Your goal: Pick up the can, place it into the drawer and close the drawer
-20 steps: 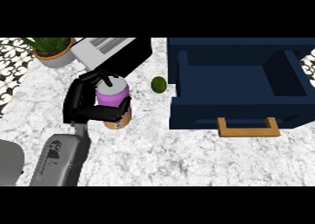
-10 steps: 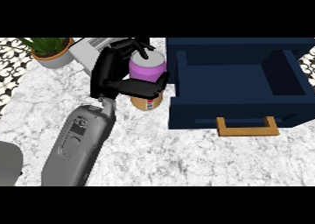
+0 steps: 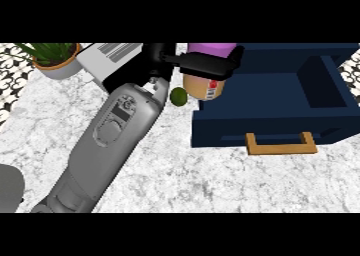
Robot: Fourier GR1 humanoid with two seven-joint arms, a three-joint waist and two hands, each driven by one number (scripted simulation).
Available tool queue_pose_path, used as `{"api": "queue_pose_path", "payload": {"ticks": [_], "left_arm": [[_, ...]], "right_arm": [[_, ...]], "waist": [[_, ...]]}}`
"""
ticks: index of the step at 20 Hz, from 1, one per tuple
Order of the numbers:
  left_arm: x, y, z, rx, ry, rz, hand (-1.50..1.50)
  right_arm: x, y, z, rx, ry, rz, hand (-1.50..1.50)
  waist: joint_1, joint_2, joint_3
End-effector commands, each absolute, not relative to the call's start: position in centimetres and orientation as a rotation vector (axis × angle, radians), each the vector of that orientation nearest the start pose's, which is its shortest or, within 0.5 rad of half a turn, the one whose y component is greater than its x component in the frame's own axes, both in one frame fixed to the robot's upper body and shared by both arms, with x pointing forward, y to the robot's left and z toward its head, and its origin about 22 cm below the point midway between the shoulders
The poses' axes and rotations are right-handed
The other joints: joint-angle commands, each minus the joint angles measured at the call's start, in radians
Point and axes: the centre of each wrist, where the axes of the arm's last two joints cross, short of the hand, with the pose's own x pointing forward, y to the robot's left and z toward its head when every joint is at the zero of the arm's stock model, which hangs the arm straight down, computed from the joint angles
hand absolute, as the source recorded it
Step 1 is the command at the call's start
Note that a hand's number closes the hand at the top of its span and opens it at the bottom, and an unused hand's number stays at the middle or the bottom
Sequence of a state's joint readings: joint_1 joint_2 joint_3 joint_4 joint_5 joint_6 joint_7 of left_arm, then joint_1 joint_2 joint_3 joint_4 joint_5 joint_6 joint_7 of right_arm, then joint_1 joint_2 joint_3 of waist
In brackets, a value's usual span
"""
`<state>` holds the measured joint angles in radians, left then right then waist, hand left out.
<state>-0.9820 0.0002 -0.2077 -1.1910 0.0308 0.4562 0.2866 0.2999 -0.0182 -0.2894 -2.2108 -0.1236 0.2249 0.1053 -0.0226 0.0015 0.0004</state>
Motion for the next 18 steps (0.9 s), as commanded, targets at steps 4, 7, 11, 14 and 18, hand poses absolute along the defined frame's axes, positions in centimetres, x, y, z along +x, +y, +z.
{"api": "queue_pose_path", "payload": {"ticks": [4,7,11,14,18], "left_arm": [[39.9,2.2,24.1,-0.025,-1.808,-0.163,1.5],[40.0,0.0,23.5,0.006,-1.807,-0.19,1.5],[41.0,-0.9,25.1,0.015,-1.783,-0.221,1.5],[40.7,-1.7,23.9,0.035,-1.789,-0.222,1.5],[41.7,-1.4,22.6,0.059,-1.784,-0.23,1.5]], "right_arm": [[13.7,-30.4,8.9,-0.209,-1.832,-0.047,-1.5],[15.3,-30.2,11.8,-0.182,-1.835,-0.026,-1.5],[16.2,-29.4,9.7,-0.159,-1.842,-0.029,-1.5],[14.7,-31.1,10.8,-0.179,-1.837,-0.027,-1.5],[15.3,-31.9,10.7,-0.182,-1.835,0.009,-1.5]], "waist": [[-0.003,0.002,0.0],[-0.012,0.005,0.0],[-0.014,0.007,0.001],[-0.027,0.005,0.001],[-0.035,0.009,0.001]]}}
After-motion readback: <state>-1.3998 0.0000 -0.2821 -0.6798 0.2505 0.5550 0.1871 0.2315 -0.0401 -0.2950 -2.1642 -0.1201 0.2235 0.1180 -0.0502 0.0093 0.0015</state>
